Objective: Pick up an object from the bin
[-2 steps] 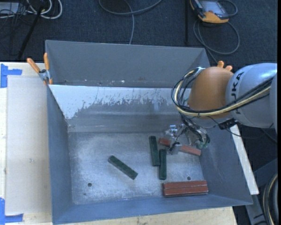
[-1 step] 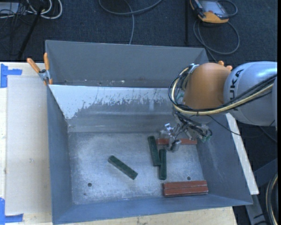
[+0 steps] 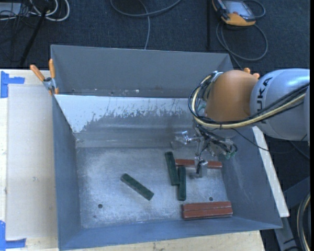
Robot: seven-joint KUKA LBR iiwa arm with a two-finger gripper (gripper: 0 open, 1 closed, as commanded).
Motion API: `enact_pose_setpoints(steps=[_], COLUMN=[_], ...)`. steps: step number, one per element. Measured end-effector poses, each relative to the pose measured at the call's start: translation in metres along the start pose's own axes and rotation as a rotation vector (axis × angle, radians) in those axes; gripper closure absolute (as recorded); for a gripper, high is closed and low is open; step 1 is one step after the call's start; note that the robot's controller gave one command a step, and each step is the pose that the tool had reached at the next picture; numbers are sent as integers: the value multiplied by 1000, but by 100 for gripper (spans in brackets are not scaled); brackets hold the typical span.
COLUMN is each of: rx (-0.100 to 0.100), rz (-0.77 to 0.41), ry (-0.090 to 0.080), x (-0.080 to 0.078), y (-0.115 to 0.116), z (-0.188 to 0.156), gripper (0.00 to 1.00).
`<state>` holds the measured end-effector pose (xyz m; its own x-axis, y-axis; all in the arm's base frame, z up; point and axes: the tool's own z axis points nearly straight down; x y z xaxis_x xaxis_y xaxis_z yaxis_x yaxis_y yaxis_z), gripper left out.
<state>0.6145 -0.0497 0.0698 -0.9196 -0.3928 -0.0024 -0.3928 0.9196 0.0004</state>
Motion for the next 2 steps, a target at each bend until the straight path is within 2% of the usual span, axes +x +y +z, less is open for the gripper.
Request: enact_pose_setpoints(steps=[1, 2], rx=[0, -1], rz=[2, -144], ry=[0, 6], x=[0, 63], y=[0, -38], z=[0, 1], gripper=[100, 100])
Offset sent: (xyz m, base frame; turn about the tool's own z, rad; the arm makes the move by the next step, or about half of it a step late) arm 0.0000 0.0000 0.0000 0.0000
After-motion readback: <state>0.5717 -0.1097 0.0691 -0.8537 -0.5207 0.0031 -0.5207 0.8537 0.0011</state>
